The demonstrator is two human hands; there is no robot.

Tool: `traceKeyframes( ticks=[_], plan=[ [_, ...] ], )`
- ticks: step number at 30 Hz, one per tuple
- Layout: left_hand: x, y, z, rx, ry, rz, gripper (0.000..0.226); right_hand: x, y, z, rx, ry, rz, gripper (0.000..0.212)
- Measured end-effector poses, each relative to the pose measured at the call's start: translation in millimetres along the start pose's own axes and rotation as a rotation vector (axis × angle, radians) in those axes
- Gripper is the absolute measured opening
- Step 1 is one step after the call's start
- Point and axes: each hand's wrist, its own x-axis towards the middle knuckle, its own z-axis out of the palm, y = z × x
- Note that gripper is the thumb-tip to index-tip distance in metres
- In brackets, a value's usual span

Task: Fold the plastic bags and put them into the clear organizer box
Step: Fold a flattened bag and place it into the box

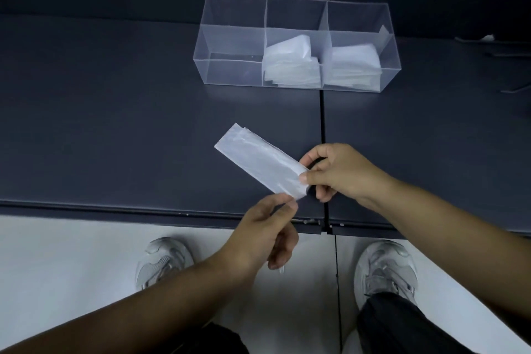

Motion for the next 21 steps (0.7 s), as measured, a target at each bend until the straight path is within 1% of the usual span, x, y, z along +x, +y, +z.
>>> traceKeyframes(
  ticks=[4, 6, 7, 8, 9, 10, 11, 12, 13, 14, 16, 18, 21],
  plan=[
    [-4.2, -5.1, -7.5, 0.091, -0.002, -0.047, 0.019, 0.2, -0.3, 0.1, -0.007, 0.005, 0.008, 0.015],
    [-9.8, -8.4, -10.8, 0.216, -0.027, -0.037, 0.016, -0.1, -1.2, 0.4, -0.009, 0.004, 0.014, 0.016],
    [-12.2, -9.4, -11.8, 0.309, -0.020, 0.007, 0.015, -0.1, -1.5, 0.4, -0.011, 0.003, 0.016, 0.016],
    [-13.2, -9.8, -12.9, 0.426, 0.015, 0.100, 0.014, -0.1, -1.8, 0.3, -0.013, 0.002, 0.018, 0.016],
    [-12.2, -8.9, -14.8, 0.585, 0.082, 0.255, 0.013, 0.0, -2.1, 0.1, -0.018, 0.000, 0.019, 0.016],
    [-9.3, -6.5, -17.0, 0.775, 0.156, 0.457, 0.014, -0.1, -2.6, 0.0, -0.025, -0.002, 0.020, 0.016],
    [-5.9, -2.3, -18.3, 0.975, 0.219, 0.659, 0.019, -0.1, -3.4, 0.1, -0.032, -0.005, 0.021, 0.016],
    [-1.6, 1.0, -18.2, 1.150, 0.256, 0.824, 0.027, -0.3, -4.3, 0.4, -0.039, -0.007, 0.021, 0.017],
    [3.7, 2.0, -17.8, 1.291, 0.257, 0.916, 0.037, -0.5, -5.2, 0.7, -0.045, -0.007, 0.020, 0.018],
    [8.7, 0.3, -17.2, 1.418, 0.247, 0.947, 0.048, -0.6, -6.3, 0.9, -0.050, -0.005, 0.021, 0.018],
    [15.3, -8.1, -16.4, 1.616, 0.228, 0.880, 0.067, -0.2, -8.0, 1.2, -0.063, -0.001, 0.034, 0.018],
    [19.2, -18.3, -19.2, 1.721, 0.224, 0.802, 0.077, 1.7, -9.9, 1.8, -0.083, 0.005, 0.060, 0.016],
    [22.8, -21.9, -26.1, 1.764, 0.279, 0.775, 0.081, 4.9, -13.6, 3.3, -0.089, 0.016, 0.090, 0.017]
  ],
)
